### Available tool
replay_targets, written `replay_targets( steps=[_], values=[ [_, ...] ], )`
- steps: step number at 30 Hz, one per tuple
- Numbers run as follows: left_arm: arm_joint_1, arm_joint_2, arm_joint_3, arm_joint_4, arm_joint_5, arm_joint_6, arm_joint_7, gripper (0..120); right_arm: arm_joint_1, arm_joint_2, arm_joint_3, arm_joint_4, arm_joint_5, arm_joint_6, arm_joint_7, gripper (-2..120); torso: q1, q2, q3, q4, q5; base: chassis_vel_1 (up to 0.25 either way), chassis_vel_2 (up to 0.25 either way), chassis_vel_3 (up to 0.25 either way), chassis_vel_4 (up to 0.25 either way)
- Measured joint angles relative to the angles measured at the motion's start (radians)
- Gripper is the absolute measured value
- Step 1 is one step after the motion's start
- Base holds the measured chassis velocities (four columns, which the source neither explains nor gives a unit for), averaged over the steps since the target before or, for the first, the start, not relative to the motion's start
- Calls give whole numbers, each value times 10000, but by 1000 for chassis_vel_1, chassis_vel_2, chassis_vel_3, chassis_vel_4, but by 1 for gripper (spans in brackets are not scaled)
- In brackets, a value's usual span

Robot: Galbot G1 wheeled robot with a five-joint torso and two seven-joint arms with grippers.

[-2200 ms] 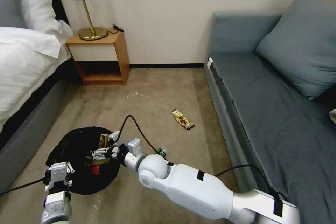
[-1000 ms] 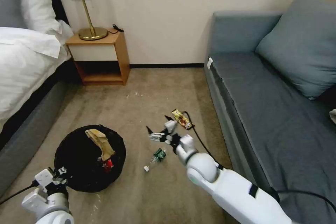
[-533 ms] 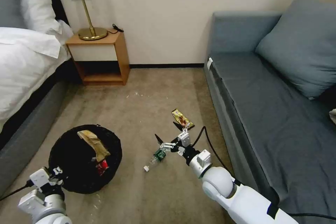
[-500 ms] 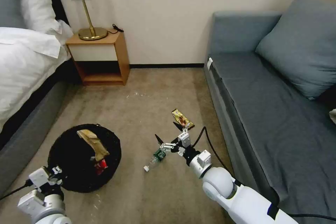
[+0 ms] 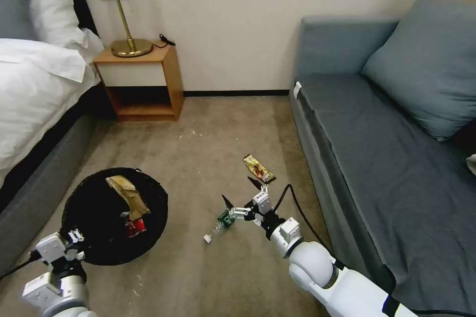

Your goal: Pick up the trash bin, then pick up the garbage on the floor and place it into the trash bin.

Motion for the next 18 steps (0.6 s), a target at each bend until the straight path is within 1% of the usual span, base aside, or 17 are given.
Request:
replay_targets(
  steps=[5, 9, 13, 18],
  values=[
    [-2, 31, -68, 56, 182, 112, -26, 4, -24, 44, -66, -140, -6, -6, -31, 100, 1, 0, 0, 0, 0, 0, 0, 0, 0],
    [-10, 45, -72, 90, 254, 160, -27, 4, -21, 107, -122, -313, -21, 5, -74, 100, 0, 0, 0, 0, 0, -65, 45, 46, -62],
    [-40, 57, -51, 124, 308, 199, -26, 4, 27, 140, -169, -438, -16, 30, -135, 100, 0, 0, 0, 0, 0, -124, 117, 96, -111],
    [-87, 95, -33, 147, 301, 279, -7, 4, 173, 173, -240, -613, 0, 115, -245, 100, 0, 0, 1, -2, 0, -206, 221, 211, -187]
  ],
)
